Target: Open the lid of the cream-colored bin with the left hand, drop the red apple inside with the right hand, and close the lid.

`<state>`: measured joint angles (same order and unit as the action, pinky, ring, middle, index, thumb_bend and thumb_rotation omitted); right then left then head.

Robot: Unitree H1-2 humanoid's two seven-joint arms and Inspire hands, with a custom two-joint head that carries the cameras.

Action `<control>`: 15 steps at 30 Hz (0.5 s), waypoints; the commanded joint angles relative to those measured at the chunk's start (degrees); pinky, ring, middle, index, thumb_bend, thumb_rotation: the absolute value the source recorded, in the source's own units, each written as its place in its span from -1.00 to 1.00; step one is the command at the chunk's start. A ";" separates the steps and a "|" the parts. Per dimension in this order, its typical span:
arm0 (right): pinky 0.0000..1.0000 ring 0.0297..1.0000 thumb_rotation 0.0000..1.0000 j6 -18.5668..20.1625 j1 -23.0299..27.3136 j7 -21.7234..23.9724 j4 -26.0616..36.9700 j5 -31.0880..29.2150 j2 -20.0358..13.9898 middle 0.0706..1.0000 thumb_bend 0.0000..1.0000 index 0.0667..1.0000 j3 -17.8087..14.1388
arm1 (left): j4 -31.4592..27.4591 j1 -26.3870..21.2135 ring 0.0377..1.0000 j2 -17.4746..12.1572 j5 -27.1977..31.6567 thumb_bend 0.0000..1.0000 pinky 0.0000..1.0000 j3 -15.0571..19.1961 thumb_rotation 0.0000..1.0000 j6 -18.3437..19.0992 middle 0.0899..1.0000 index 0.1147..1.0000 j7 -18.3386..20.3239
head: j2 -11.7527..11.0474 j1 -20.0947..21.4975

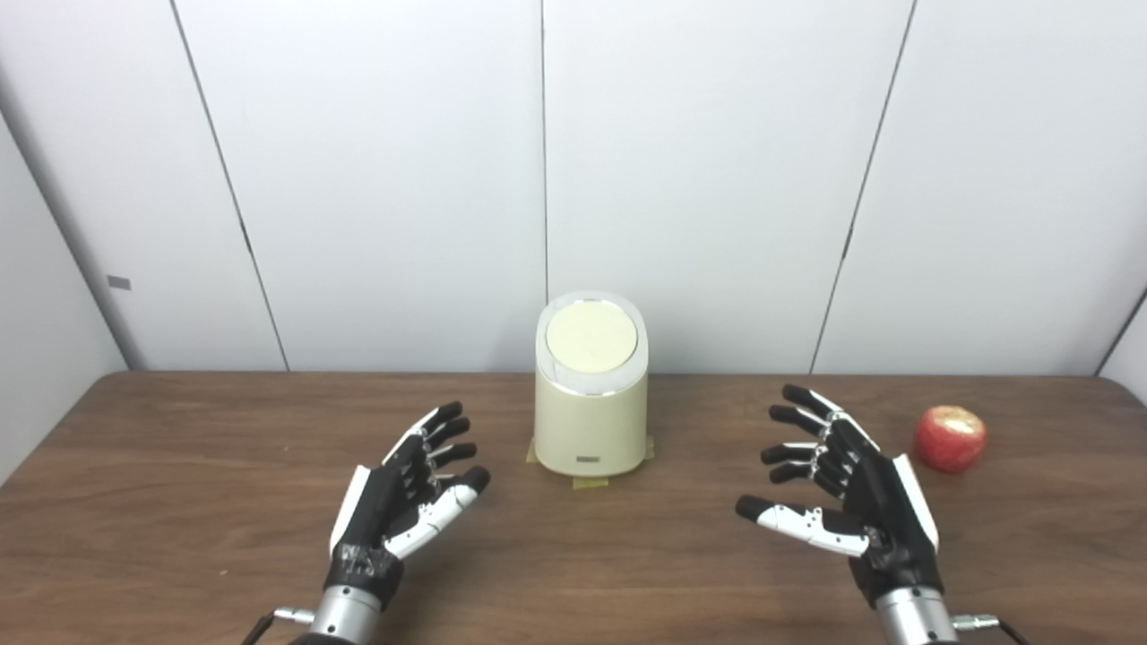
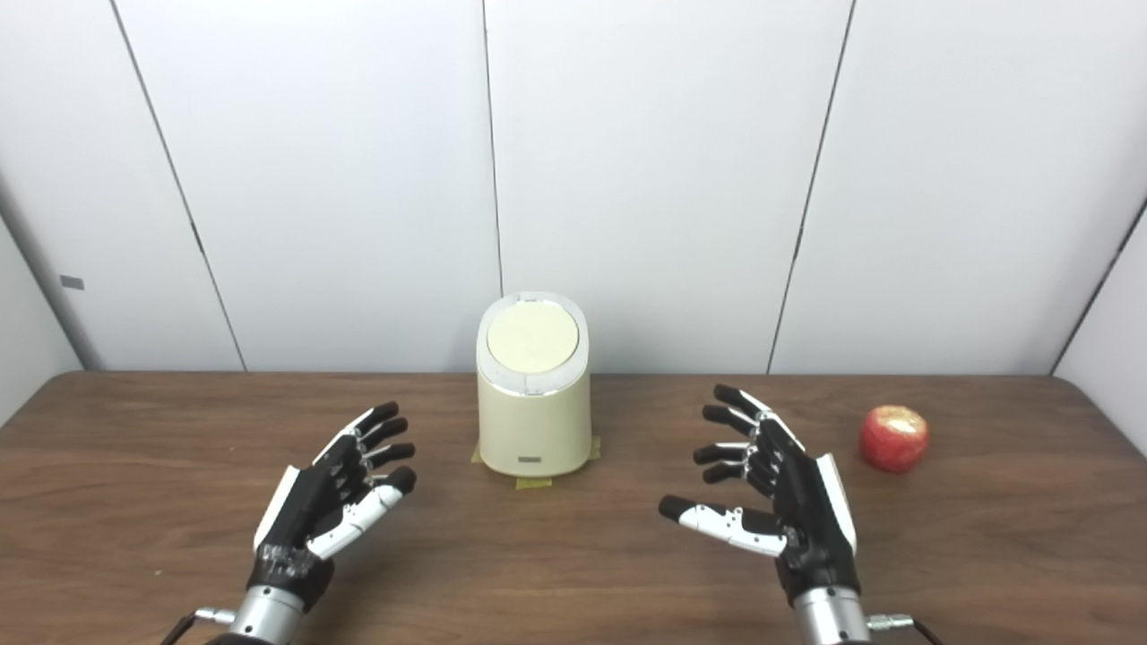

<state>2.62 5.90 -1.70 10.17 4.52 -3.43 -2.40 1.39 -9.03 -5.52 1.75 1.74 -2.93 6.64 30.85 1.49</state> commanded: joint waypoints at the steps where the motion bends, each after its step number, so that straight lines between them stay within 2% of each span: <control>1: 0.02 0.16 -0.81 -1.49 1.91 -0.26 2.01 -0.82 0.04 0.50 0.55 0.55 -0.45 | -1.45 -2.37 0.57 -0.18 0.00 0.45 0.26 -0.08 -0.23 -1.81 0.70 0.74 -0.40 | 0.01 0.03; 12: 0.02 0.14 -0.83 -1.99 1.92 -0.17 1.81 -1.20 -0.02 0.50 0.57 0.55 -0.52 | -1.30 -2.44 0.59 -0.17 0.71 0.49 0.28 0.04 -0.20 -1.93 0.72 0.74 -0.16 | -0.05 0.05; 15: 0.03 0.14 -0.83 -2.05 1.90 -0.26 1.78 -1.06 0.00 0.50 0.57 0.55 -0.47 | -1.59 -2.37 0.58 -0.08 0.53 0.46 0.27 0.05 -0.24 -1.57 0.71 0.73 -0.37 | -0.08 0.08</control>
<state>2.61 5.90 -1.68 10.17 3.72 -3.35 -2.57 1.39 -9.03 -5.51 2.02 1.77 -2.92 6.65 30.76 1.50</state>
